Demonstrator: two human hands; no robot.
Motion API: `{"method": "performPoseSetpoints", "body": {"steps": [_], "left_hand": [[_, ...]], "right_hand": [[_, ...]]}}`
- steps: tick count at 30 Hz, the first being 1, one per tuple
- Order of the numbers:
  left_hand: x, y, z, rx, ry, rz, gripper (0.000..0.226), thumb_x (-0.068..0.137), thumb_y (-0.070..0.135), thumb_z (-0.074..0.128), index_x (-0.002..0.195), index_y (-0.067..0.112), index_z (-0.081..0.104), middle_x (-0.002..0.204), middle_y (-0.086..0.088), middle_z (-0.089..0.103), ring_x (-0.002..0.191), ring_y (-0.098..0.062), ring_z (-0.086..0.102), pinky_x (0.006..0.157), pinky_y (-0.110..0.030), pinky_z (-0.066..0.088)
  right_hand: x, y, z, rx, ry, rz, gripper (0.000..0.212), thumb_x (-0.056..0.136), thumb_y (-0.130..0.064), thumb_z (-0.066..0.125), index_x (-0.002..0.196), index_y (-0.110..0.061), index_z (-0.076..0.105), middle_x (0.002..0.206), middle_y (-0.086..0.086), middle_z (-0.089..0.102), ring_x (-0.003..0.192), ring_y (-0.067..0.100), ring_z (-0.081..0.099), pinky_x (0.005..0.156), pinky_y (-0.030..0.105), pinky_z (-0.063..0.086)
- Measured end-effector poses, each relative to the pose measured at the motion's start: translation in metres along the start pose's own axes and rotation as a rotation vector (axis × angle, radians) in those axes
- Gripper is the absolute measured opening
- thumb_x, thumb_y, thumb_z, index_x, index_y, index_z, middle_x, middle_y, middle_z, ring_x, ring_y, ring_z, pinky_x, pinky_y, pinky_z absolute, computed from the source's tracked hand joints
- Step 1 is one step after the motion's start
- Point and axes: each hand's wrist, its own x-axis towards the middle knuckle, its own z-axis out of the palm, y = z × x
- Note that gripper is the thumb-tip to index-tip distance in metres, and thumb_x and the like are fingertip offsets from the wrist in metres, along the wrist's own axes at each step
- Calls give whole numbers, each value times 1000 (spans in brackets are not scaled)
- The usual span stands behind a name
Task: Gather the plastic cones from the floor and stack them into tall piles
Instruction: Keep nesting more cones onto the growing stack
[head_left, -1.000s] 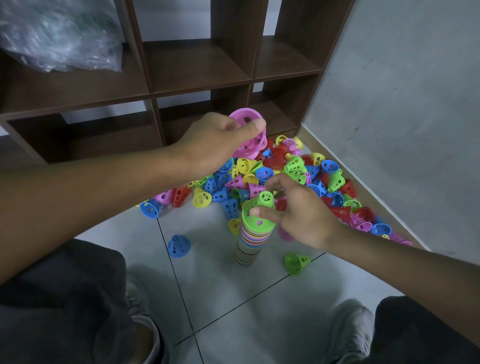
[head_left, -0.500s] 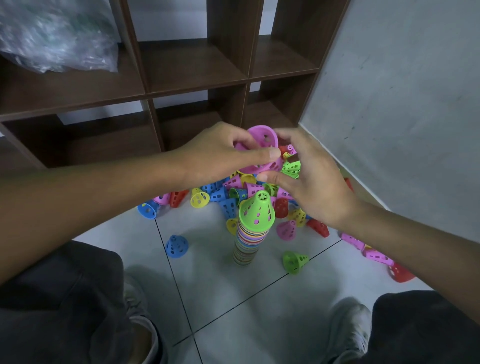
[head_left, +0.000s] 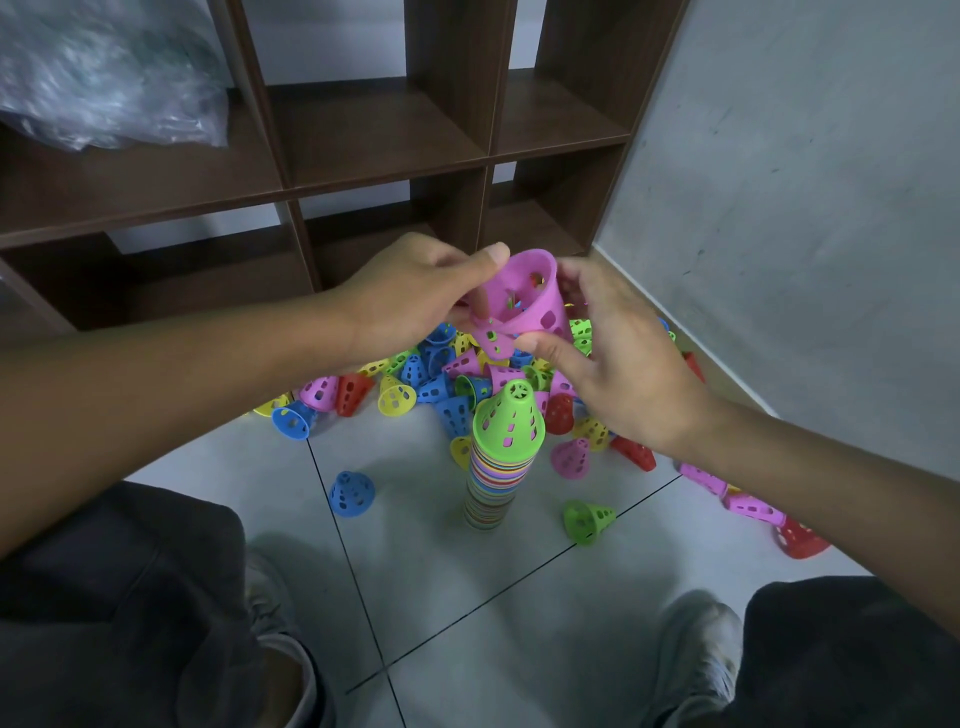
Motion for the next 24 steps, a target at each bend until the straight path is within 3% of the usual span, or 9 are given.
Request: {"method": "performPoseSetpoints", "body": {"steps": [3, 6, 11, 18, 22, 24], "left_hand": [[0, 0, 2, 69, 52, -45, 49, 102, 49, 50, 71, 16, 70, 99, -5, 76, 97, -15, 73, 102, -43, 54], [0, -2, -2, 97, 92, -78, 52, 102, 50, 48, 76, 10, 70, 108, -10, 74, 98, -16, 73, 103, -45, 52], [1, -6, -9, 94, 133, -99, 57, 102, 53, 46, 83, 4, 69, 114, -15, 72, 93, -20, 75, 104, -47, 51], [-1, -3, -10, 116, 146, -88, 54, 103, 50, 46, 86, 4, 70, 96, -22, 73, 90, -20, 74, 102, -46, 52], [-1, -4, -10, 164, 182, -79, 49, 101, 47, 52, 90, 3, 70, 84, -7, 75, 85, -13, 73, 94, -38, 55], [0, -4, -9, 186, 199, -74, 47, 99, 45, 58, 93, 0, 69, 85, -8, 75, 83, -13, 73, 84, -31, 55]], "right_hand": [[-2, -1, 0, 6, -16, 13, 66, 89, -55, 60, 140, -14, 46, 127, -1, 57, 114, 13, 56, 98, 32, 49], [-3, 0, -3, 24, -31, 31, 66, 90, -56, 58, 140, -16, 45, 128, -1, 56, 113, 14, 57, 97, 32, 50], [-5, 5, -14, -32, -73, 46, 57, 94, -39, 64, 144, -18, 45, 124, -4, 49, 109, 4, 47, 92, 15, 38], [-11, 11, -24, 24, -132, 51, 50, 89, -26, 73, 137, -31, 58, 123, -5, 55, 112, 2, 51, 98, 8, 37], [-16, 6, -23, 44, -170, 73, 52, 82, -30, 80, 131, -31, 61, 119, -8, 60, 108, 5, 57, 95, 23, 47], [-19, 4, -21, 9, -198, 89, 56, 81, -31, 81, 133, -28, 59, 120, -9, 60, 108, 4, 56, 96, 20, 46]]}}
